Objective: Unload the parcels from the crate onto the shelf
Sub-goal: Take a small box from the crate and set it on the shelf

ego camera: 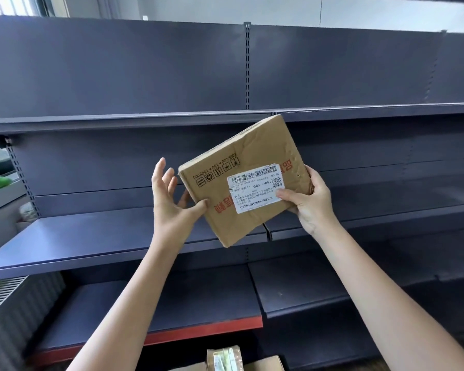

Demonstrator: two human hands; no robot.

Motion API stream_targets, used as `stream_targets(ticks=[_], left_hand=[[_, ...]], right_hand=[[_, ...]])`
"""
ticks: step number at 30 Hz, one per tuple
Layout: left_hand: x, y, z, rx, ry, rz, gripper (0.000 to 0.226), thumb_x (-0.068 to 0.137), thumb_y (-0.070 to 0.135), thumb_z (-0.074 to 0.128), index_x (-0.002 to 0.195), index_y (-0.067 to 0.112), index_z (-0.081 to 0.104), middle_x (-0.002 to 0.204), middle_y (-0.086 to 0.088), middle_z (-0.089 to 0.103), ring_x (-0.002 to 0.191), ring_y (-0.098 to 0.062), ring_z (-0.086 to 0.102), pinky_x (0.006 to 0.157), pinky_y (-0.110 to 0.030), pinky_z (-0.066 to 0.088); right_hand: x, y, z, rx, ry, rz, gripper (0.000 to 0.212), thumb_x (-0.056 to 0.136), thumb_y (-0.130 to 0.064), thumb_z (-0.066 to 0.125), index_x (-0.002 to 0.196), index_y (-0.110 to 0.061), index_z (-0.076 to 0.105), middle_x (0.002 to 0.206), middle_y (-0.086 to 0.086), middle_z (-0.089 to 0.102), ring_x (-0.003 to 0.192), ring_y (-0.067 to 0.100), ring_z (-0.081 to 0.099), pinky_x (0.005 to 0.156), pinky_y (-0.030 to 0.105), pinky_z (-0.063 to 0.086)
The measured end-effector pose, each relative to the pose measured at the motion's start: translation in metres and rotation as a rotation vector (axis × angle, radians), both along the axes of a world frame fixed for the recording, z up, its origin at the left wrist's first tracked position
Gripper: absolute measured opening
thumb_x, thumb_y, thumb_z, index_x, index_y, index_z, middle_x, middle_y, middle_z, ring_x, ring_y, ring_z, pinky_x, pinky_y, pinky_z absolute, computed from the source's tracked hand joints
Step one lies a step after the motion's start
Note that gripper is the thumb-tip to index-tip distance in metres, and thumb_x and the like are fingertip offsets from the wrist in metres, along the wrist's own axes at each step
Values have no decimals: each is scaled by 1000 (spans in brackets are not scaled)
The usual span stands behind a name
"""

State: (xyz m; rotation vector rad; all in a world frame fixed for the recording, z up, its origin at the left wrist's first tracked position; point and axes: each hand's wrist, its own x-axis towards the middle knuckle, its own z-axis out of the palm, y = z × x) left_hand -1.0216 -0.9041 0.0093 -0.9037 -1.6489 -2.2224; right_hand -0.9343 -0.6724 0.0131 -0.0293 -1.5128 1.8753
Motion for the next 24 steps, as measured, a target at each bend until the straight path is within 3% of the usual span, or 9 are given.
stream_targets(ticks=[4,8,11,14,16,18,21,24], left_hand=[[10,11,-1,62,6,2,94,59,1,77,124,53,32,150,-8,28,141,-17,27,110,-50,37],[8,12,-5,-51,-8,99,91,61,14,80,123,60,31,142,18,31,136,-1,27,113,-52,29],[3,6,-20,-188,-32,119,84,66,18,81,119,64,34,133,31,34,134,-5,27,112,-44,31],[4,6,-36,-241,-87,76,82,69,15,80,124,58,37,140,25,37,136,-17,32,105,-34,33],[7,9,-40,-248,-95,26,83,66,18,80,128,53,37,143,20,41,134,-18,38,108,-42,37],[11,12,-42,-208,-103,-21,82,66,16,77,127,54,37,139,15,48,127,-19,48,102,-46,46],[12,13,-46,-109,-121,-45,81,70,4,74,126,51,40,132,10,55,117,-19,58,84,-30,56],[10,11,-50,-56,-132,-47,80,73,-8,69,127,44,42,128,6,58,112,-19,61,80,-28,56]], right_hand=[[-3,-9,-16,-111,35,-2,62,59,7,78,106,-28,56,100,2,70,93,22,68,66,37,57],[-7,-20,-31,-251,50,-7,58,65,7,75,106,-29,55,98,-1,70,91,20,69,65,34,56],[-8,-23,-35,-313,66,-31,60,67,7,74,112,-26,53,104,0,68,93,21,68,67,38,57],[-9,-26,-35,-327,59,-52,70,66,7,75,126,-18,47,116,7,63,102,25,64,75,41,58],[-11,-30,-35,-332,59,-57,74,66,7,76,128,-18,45,119,8,62,106,26,62,80,44,57],[-12,-35,-37,-340,70,-56,73,65,8,76,126,-19,46,119,8,62,107,26,62,80,44,57],[-15,-41,-40,-335,75,-47,71,65,8,76,122,-22,47,118,7,62,106,26,62,70,35,57],[-17,-45,-43,-289,59,-35,72,65,7,76,123,-20,44,122,9,58,109,28,60,77,44,57]])
